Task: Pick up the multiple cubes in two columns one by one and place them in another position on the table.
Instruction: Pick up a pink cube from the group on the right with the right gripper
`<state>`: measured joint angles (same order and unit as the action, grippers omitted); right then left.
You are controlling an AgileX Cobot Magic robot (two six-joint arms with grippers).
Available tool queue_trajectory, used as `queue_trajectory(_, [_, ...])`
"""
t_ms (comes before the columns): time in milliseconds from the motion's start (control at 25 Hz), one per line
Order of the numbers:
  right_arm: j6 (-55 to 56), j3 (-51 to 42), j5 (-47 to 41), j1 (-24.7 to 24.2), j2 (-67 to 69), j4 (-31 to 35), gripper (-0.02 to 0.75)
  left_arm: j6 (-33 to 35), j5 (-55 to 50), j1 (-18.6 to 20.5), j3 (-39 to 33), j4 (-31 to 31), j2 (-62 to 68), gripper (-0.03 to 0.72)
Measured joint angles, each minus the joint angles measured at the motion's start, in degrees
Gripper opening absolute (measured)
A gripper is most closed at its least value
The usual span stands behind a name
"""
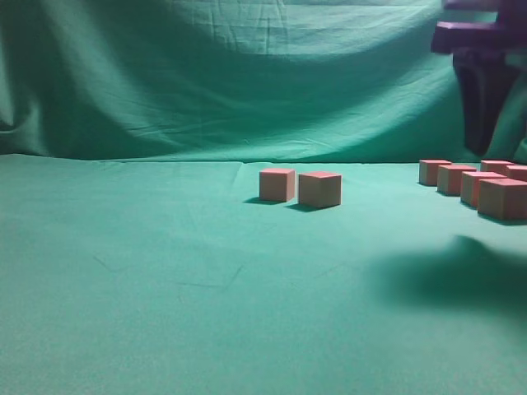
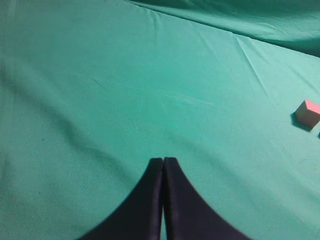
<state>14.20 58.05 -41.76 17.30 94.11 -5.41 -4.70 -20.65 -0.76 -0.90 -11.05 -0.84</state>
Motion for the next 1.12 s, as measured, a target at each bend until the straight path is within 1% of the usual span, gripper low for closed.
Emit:
queue_trajectory(160, [0.0, 1.4, 1.5, 0.0, 4.6, -1.1, 0.528, 0.0, 0.0, 0.0, 0.0, 0.0, 0.0, 0.0])
queue_trajectory(440, [0.0, 7.1, -0.1, 0.0, 9.3, -5.0, 0.528, 0.0, 0.0, 0.0, 0.0, 0.0, 0.0, 0.0])
queue_trajectory(1000, [0.1, 7.5, -1.2, 0.0, 13.2, -5.7, 0.528, 0.0, 0.0, 0.0, 0.0, 0.0, 0.0, 0.0])
queue_trajectory(1040, [0.1, 7.6, -1.2, 0.0, 13.3, -5.7, 0.48, 0.0, 0.0, 0.0, 0.0, 0.0, 0.0, 0.0])
queue_trajectory(1120, [0.1, 7.6, -1.3, 0.0, 13.5, -5.7, 0.417, 0.0, 0.0, 0.0, 0.0, 0.0, 0.0, 0.0])
